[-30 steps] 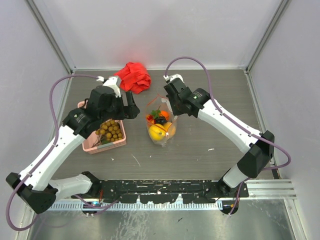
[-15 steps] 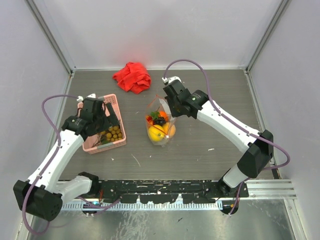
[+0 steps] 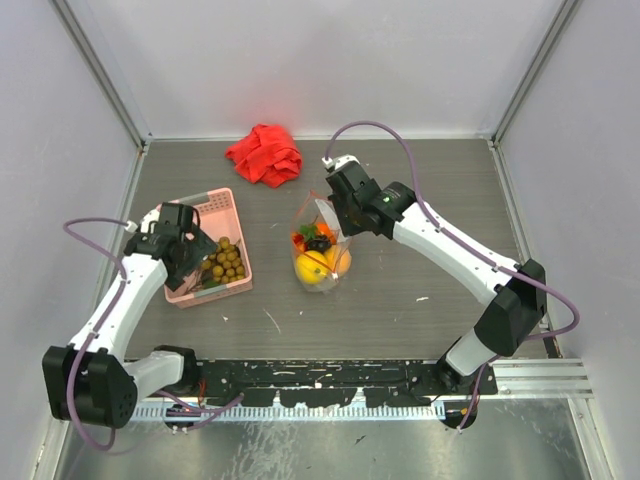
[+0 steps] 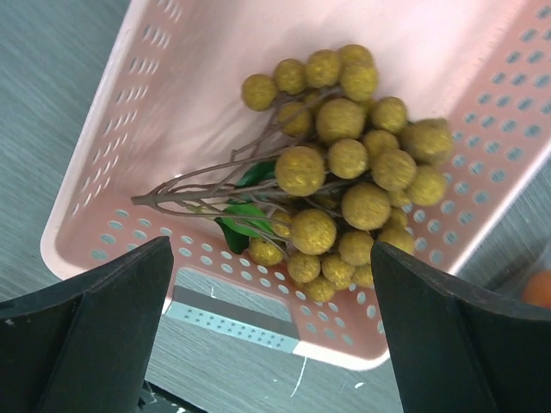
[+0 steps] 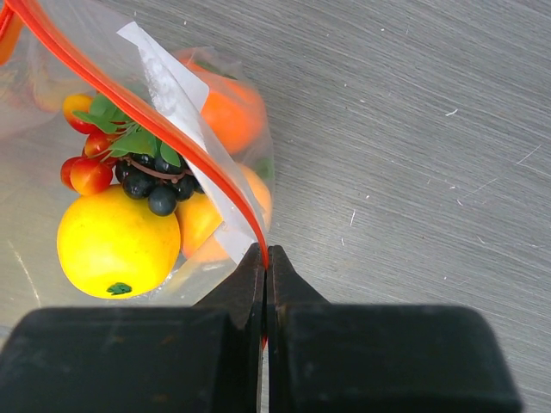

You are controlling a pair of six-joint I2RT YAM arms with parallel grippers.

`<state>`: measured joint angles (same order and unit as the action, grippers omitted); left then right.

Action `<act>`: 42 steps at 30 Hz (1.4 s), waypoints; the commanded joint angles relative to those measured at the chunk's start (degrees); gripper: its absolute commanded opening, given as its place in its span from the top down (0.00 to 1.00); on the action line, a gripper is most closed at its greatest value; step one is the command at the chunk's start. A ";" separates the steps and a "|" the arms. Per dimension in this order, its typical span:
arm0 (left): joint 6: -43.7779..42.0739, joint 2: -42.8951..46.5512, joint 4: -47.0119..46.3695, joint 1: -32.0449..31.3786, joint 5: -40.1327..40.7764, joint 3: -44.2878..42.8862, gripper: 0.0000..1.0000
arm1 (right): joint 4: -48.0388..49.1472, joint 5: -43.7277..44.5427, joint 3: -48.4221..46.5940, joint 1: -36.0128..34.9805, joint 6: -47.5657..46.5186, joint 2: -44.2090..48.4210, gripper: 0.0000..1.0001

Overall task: Place the food in the zip-top bag and seal the zipper
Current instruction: Pick up the fake fruit from the bin.

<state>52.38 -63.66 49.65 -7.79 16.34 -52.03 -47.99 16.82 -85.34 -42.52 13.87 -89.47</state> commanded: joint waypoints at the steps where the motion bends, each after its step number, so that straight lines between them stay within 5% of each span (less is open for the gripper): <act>1: 10.59 -1.03 -1.98 1.20 4.22 2.96 0.02 | 2.06 -0.14 0.57 0.18 -0.33 3.43 1.00; 10: 17.92 -7.46 -7.55 2.02 6.22 4.53 0.00 | 2.35 -0.11 1.58 0.16 -0.33 4.39 1.00; 25: 20.44 -15.84 -24.25 2.34 -7.29 2.82 0.02 | 2.63 0.32 2.28 0.16 -0.33 4.48 1.00; 35: 0.58 -13.03 -15.00 2.43 -8.63 -4.00 0.02 | 2.77 0.24 2.51 0.17 -0.59 4.84 1.00; 42: 9.03 -3.77 -14.52 7.62 -9.88 4.79 0.02 | 3.29 -0.52 2.62 0.19 -0.73 4.68 1.00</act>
<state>57.65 -72.62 33.61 -3.46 7.03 -51.20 -46.78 16.58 -82.50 -42.52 13.65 -87.35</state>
